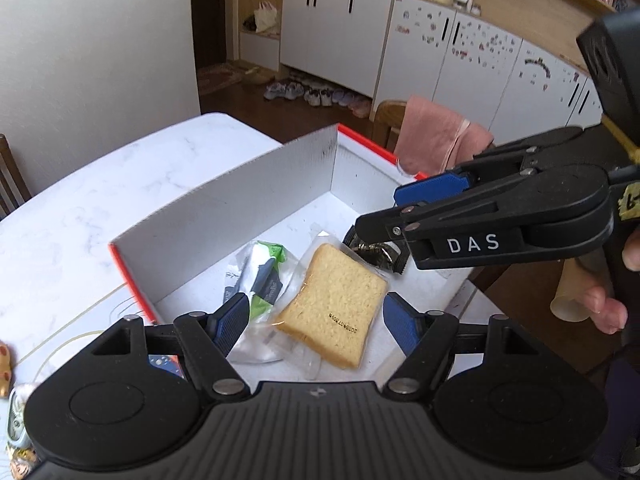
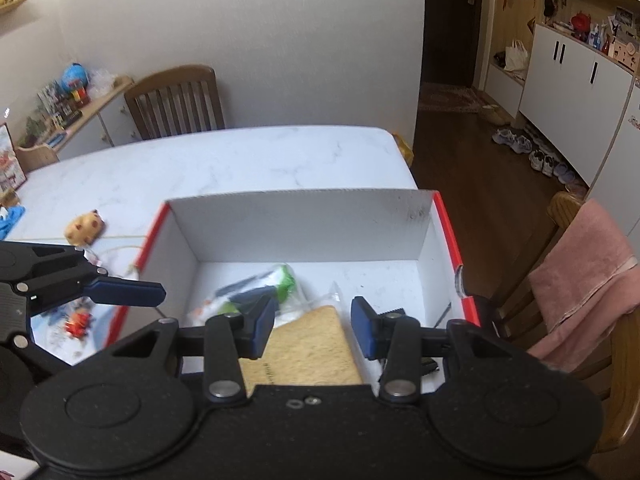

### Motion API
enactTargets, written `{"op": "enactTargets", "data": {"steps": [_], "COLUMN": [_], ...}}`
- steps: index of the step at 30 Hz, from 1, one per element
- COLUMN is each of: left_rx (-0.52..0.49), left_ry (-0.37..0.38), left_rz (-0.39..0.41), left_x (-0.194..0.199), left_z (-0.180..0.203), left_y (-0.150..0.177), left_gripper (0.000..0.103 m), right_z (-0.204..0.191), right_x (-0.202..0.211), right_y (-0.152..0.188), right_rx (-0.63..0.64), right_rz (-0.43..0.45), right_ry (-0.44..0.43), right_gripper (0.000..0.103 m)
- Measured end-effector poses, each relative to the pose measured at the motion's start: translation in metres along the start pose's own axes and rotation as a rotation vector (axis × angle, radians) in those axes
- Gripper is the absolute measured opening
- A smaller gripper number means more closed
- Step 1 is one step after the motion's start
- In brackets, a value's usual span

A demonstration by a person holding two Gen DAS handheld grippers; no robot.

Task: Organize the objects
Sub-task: 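Withdraw both grippers from the box back over the table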

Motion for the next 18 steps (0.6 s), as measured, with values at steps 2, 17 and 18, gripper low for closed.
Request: {"op": "enactTargets", "data": {"steps": [2,17,18], "left_rx": [0.007,0.049,0.054], "left_ry": [0.005,-0.039,-0.043], "left_rz": [0.02,0.112,0.114], "left_x": [0.014,0.104,0.109], "left_z": [-0.001,-0.045,-0.049], "left_y": [0.002,0.045,0.049], "left_gripper": [0.073,0.074,0.074], "right_z": [-0.004,-0.079,-0.087], "right_x": [0.007,0.049,0.051], "right_y": [0.0,0.008,0.009], "right_rx": [0.001,0.011,0.013], "right_rz": [0.014,0.071,0.071], "right_ry": [0.001,-0.044,-0.05], "right_gripper": [0.044,0.062,0.063]}}
Point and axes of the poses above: each gripper's, at about its wrist camera, not at the fingertips, and x roughly against the way its jaws point, z to its right, y to its underside, the point moved 8 cm from there along -x, roughly the way its jaws point, and after that the axes turned 12 degrees about y, right-handed, at the moved point
